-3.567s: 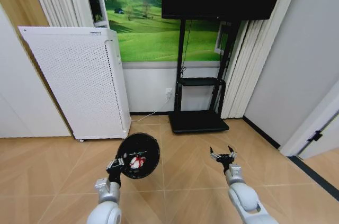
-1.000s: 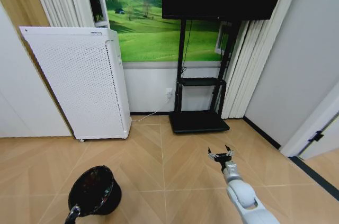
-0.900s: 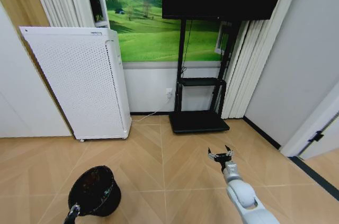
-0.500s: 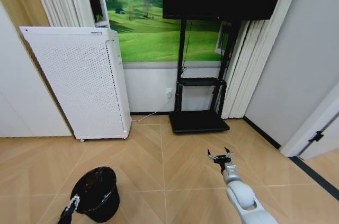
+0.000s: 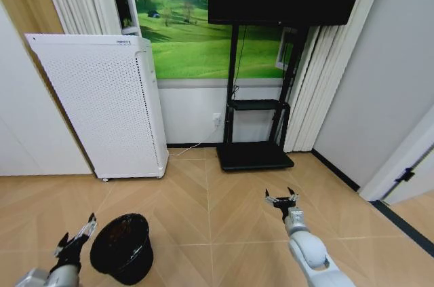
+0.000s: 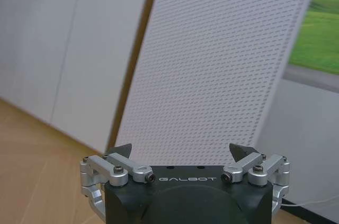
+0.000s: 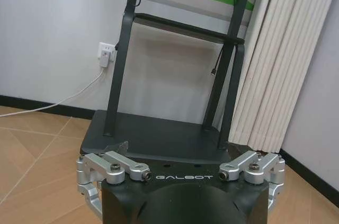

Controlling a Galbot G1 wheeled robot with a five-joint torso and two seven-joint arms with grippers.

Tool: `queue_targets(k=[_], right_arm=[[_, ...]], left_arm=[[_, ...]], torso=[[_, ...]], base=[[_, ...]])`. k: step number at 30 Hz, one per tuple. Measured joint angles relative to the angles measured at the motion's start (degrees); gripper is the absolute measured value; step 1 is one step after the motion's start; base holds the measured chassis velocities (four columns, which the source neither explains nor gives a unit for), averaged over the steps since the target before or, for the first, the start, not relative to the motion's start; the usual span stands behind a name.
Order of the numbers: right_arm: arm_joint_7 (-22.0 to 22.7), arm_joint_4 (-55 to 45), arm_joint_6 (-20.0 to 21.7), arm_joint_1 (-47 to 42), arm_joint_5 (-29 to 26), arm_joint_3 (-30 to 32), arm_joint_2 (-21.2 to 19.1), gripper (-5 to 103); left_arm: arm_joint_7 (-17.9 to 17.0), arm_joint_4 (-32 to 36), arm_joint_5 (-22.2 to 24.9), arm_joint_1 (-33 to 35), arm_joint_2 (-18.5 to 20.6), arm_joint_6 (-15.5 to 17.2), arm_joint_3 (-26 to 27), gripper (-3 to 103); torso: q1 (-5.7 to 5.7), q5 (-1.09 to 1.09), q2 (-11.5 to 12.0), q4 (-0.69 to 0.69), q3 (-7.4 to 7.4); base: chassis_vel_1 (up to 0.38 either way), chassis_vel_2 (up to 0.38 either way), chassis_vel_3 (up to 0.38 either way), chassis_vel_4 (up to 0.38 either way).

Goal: Pick up the trash bin and place the garbage on the floor into it.

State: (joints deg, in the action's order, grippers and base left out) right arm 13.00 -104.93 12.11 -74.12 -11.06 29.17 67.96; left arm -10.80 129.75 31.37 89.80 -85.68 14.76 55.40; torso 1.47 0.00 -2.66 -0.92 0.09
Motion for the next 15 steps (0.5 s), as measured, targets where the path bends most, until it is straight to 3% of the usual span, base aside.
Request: queue_targets(k=[1,3,6,9,15], right_arm=[[0.00,0.00,0.00,0.00,0.00,0.00,0.00,100],[-0.32,-0.34,-0.89,-1.07,0.13,1.34,1.28,100],[-0.58,-0.40,-1.42,-1.57,0.26,2.18,1.83,100],[-1.07,-1.16,-2.77,-2.82,0.26,5.14,3.01,100],[-1.95,-2.55,-3.41,-4.33,-1.61,8.69,2.35,100]], left_arm=[[0.00,0.00,0.00,0.00,0.00,0.00,0.00,100],[-2.41,3.78,-1.67,-1.38,1.72,4.39,-3.51,100],[-4.11,5.09,-2.01,-1.88,2.63,6.34,-5.54,100],[-6.74,6.95,-3.31,-2.65,4.75,10.40,-10.14,100],[-6.21,7.19,-4.99,-1.77,5.38,11.23,-10.99,100]], torso=[[0.00,0.00,0.00,0.00,0.00],[0.00,0.02,-0.04,0.00,0.05],[0.02,0.00,-0.18,-0.01,0.17],[0.05,0.00,-0.84,-0.01,0.80],[0.11,0.00,-1.52,0.00,1.47]], base=[[0.000,0.000,0.000,0.000],[0.000,0.000,0.000,0.000],[0.000,0.000,0.000,0.000],[0.000,0.000,0.000,0.000],[0.000,0.000,0.000,0.000]])
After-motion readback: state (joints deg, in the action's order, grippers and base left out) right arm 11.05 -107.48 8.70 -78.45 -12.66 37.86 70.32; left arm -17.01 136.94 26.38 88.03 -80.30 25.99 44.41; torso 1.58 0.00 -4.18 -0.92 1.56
